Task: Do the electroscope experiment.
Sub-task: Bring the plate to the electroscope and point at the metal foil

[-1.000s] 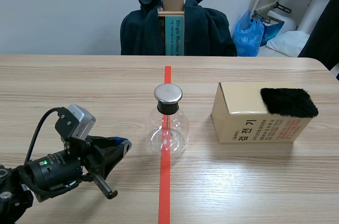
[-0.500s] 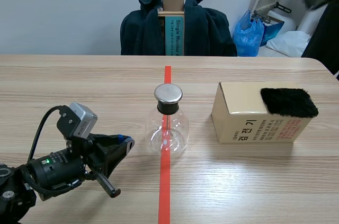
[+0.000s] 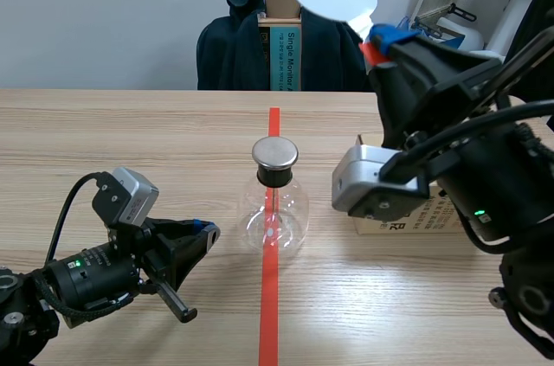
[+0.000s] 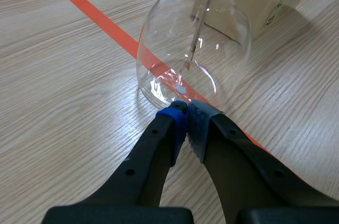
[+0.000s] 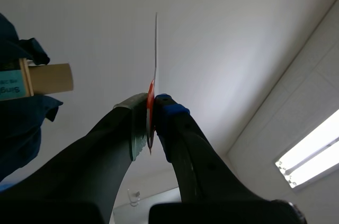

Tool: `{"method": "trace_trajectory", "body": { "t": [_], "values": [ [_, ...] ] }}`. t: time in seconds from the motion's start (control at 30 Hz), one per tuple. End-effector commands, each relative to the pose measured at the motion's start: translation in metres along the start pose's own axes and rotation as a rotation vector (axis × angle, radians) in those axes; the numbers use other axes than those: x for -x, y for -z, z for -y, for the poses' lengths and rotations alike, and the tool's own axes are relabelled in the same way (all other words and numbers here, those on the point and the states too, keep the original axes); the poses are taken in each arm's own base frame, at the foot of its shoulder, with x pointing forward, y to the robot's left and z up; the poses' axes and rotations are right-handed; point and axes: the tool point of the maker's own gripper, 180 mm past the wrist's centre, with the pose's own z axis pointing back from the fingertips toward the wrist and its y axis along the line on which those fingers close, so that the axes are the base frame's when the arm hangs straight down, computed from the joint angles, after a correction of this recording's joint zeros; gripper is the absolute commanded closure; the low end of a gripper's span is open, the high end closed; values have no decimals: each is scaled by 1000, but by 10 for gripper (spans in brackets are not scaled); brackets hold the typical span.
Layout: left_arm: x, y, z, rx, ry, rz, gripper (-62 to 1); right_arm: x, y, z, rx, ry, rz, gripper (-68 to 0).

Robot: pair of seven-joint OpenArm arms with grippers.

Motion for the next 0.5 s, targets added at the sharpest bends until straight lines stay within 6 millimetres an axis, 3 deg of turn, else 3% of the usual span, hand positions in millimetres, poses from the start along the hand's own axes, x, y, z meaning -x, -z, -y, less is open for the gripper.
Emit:
{"method": "trace_trajectory", "body": {
  "t": [0.0,0.47],
  "values": [
    [-14,3,2,9,6,44,-32,7,5,8,38,-12,-21,-6],
    [-14,3,2,9,6,45,-32,21,-8,-62,-121,27,-130,-6]
  ]
}}
